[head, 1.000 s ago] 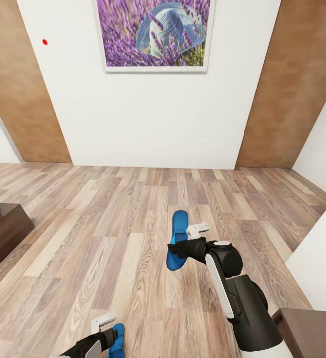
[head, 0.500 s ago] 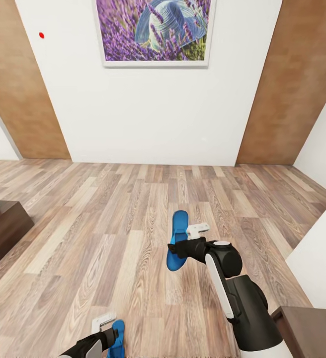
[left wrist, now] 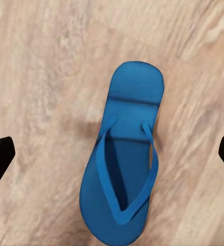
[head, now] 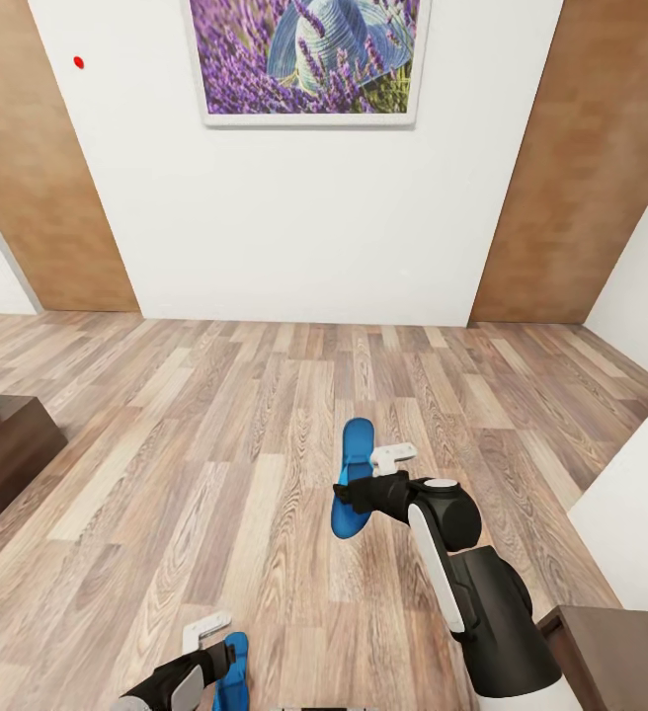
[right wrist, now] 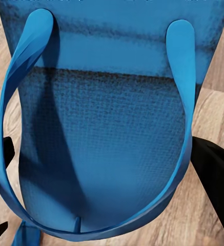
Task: In the bedroom, move the book from the bed onto either nightstand, and place the two sandals side by side next to the bed.
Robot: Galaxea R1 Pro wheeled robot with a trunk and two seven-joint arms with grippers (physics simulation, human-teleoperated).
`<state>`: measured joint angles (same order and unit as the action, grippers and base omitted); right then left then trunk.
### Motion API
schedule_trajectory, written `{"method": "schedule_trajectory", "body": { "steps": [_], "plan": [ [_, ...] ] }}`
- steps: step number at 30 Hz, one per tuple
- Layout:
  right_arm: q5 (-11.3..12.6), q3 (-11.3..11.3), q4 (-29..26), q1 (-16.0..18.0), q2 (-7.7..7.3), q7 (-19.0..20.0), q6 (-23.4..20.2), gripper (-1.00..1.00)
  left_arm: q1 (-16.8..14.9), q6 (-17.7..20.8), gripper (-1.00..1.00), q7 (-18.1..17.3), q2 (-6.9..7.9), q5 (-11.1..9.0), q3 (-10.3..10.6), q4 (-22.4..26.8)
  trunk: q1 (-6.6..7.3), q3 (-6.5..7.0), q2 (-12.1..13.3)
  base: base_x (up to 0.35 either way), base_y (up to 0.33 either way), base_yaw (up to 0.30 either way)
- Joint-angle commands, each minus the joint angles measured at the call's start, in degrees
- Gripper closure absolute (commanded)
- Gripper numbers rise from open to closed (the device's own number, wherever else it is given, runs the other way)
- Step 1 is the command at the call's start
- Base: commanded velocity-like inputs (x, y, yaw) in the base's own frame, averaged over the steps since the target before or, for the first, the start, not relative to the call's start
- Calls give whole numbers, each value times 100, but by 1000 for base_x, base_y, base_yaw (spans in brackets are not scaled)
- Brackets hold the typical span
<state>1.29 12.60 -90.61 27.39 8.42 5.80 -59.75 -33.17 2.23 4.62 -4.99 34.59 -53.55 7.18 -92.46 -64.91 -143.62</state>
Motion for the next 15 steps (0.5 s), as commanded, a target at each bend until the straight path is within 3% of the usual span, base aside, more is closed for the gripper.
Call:
{"method": "schedule_trajectory", "body": {
  "steps": [1, 15],
  "plan": [
    [15, -3, -3, 3, 1, 7, -25, 100, -37, 22, -100, 7, -6, 39, -24, 18, 1, -5, -2, 0, 0, 0],
    [20, 5, 6, 3, 2, 8, -25, 100, -280, -92, -100, 4, -3, 39, -24, 28, -20, -182, -13, 0, 0, 0]
  ]
}}
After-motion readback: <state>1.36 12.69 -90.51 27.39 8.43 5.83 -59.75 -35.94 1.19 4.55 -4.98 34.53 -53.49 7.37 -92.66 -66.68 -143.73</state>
